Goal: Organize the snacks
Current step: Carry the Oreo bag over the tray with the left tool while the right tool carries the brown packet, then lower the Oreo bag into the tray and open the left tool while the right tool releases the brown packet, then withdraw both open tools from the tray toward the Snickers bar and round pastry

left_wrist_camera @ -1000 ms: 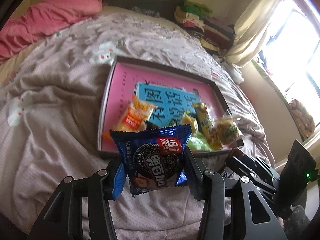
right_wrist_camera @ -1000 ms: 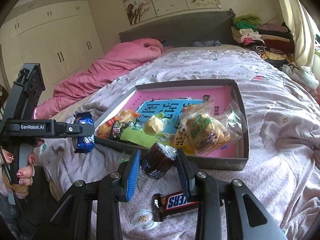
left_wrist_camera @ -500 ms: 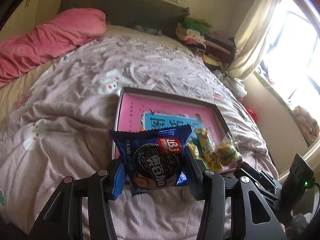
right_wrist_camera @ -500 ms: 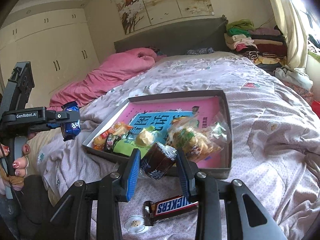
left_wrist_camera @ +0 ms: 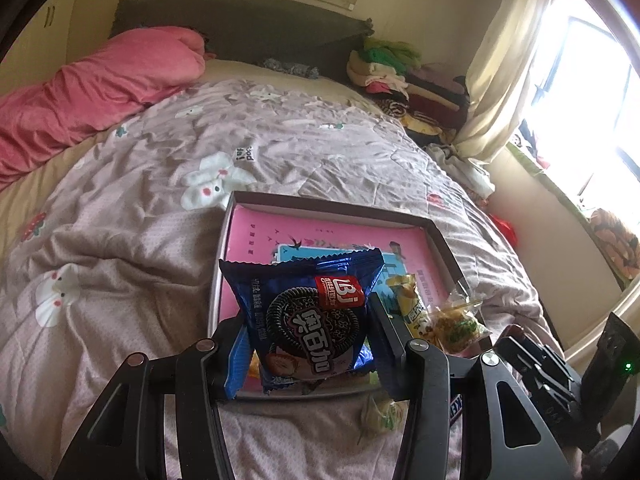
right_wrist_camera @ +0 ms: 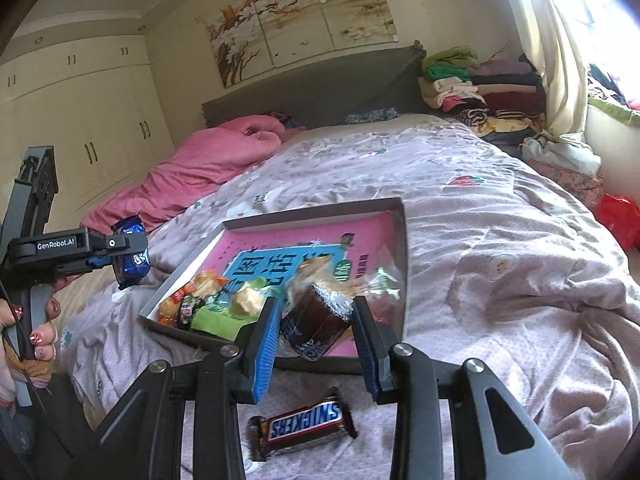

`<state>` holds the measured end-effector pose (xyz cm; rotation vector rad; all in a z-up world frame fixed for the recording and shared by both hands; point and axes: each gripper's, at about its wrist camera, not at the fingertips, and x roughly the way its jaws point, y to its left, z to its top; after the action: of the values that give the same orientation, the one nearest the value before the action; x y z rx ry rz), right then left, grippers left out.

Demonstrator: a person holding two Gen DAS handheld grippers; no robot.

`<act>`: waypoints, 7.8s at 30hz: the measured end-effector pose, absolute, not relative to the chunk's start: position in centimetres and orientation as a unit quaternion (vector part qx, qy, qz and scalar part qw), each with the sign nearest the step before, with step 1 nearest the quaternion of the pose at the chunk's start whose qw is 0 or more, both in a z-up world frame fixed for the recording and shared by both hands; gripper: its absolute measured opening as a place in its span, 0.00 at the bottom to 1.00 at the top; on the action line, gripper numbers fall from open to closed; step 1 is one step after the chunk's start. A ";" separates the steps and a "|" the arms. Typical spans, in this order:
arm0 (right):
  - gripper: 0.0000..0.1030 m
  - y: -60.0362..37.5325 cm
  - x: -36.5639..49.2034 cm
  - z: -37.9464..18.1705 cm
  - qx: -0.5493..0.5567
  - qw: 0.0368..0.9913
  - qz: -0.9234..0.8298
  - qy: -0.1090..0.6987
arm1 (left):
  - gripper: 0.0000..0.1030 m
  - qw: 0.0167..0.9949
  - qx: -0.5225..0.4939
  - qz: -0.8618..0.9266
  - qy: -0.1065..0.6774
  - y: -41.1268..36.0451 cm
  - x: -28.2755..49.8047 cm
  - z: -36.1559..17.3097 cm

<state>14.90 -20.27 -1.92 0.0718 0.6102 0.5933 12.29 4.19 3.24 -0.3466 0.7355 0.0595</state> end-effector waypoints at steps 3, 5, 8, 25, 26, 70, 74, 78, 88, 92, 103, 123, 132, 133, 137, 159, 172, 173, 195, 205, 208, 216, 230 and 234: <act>0.35 -20.8 15.2 -1.9 0.037 0.912 0.280 0.297 | 0.51 0.917 -0.164 0.028 0.363 3.9 12.7 2.8; 0.35 -21.0 15.3 -2.0 0.038 0.913 0.275 0.300 | 0.51 0.915 -0.164 0.026 0.368 3.8 12.8 2.3; 0.35 -21.2 15.6 -2.2 0.038 0.912 0.268 0.307 | 0.51 0.912 -0.159 0.028 0.376 3.6 12.9 1.6; 0.35 -20.3 16.4 -3.4 0.021 0.909 0.258 0.327 | 0.51 0.909 -0.126 0.036 0.396 2.5 13.6 -1.3; 0.35 -20.3 16.5 -3.5 0.020 0.909 0.258 0.328 | 0.51 0.909 -0.126 0.035 0.396 2.5 13.6 -1.3; 0.35 -16.9 18.6 -5.7 -0.028 0.900 0.280 0.333 | 0.51 0.910 -0.131 0.011 0.394 1.3 15.8 -2.2; 0.35 -16.7 18.4 -5.6 -0.036 0.899 0.280 0.334 | 0.51 0.908 -0.136 0.015 0.397 1.9 15.4 -2.3; 0.35 -16.6 18.2 -5.7 -0.044 0.898 0.279 0.337 | 0.51 0.907 -0.138 0.018 0.397 2.2 15.1 -2.5; 0.36 -16.6 17.9 -5.6 -0.048 0.900 0.275 0.335 | 0.51 0.908 -0.125 0.021 0.400 1.8 14.6 -2.9; 0.35 -16.8 17.8 -5.6 -0.047 0.900 0.275 0.334 | 0.51 0.909 -0.122 0.022 0.399 1.7 14.6 -3.0; 0.35 -17.0 17.7 -5.6 -0.042 0.901 0.276 0.333 | 0.51 0.909 -0.120 0.021 0.399 1.6 15.4 -3.0; 0.36 -17.7 17.2 -4.7 -0.029 0.905 0.280 0.319 | 0.51 0.904 -0.125 0.012 0.408 1.2 14.6 -2.5; 0.40 -17.8 17.0 -4.6 -0.028 0.906 0.280 0.318 | 0.51 0.905 -0.128 0.023 0.406 1.9 14.4 -2.3; 0.40 -17.8 16.9 -4.6 -0.028 0.906 0.280 0.317 | 0.51 0.904 -0.129 0.024 0.406 2.0 14.4 -2.3; 0.41 -17.8 16.9 -4.5 -0.028 0.906 0.282 0.314 | 0.51 0.903 -0.130 0.022 0.408 1.9 14.4 -2.3; 0.48 -18.3 16.5 -3.7 -0.014 0.911 0.281 0.300 | 0.57 0.908 -0.130 0.026 0.398 2.4 13.8 -1.0; 0.56 -19.5 16.3 -3.0 0.008 0.916 0.277 0.290 | 0.67 0.915 -0.148 0.040 0.373 4.6 12.1 1.6; 0.56 -19.6 16.2 -2.9 0.010 0.917 0.277 0.288 | 0.67 0.917 -0.146 0.042 0.369 4.7 11.9 1.9; 0.69 -20.8 13.8 -1.4 0.031 0.922 0.270 0.276 | 0.69 0.920 -0.116 -0.005 0.374 1.0 10.2 3.5; 0.69 -20.2 12.3 -1.0 0.033 0.921 0.269 0.280 | 0.71 0.911 -0.097 -0.031 0.399 -1.5 9.6 2.7; 0.69 -20.2 11.9 -1.1 0.039 0.918 0.266 0.290 | 0.71 0.906 -0.083 -0.037 0.414 -2.3 9.6 2.2; 0.69 -20.7 11.3 -1.5 0.048 0.916 0.252 0.309 | 0.71 0.901 -0.073 -0.048 0.426 -3.0 9.5 1.7; 0.69 -20.8 10.7 -2.7 0.063 0.900 0.248 0.352 | 0.71 0.890 -0.068 -0.065 0.447 -4.0 9.4 0.5; 0.69 -20.7 10.7 -3.4 0.067 0.888 0.252 0.378 | 0.71 0.885 -0.064 -0.071 0.455 -4.3 9.4 -0.1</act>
<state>10.72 -20.72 -3.42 0.1397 0.7864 0.5243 9.44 -4.35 -0.11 -0.1341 0.9459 -0.1481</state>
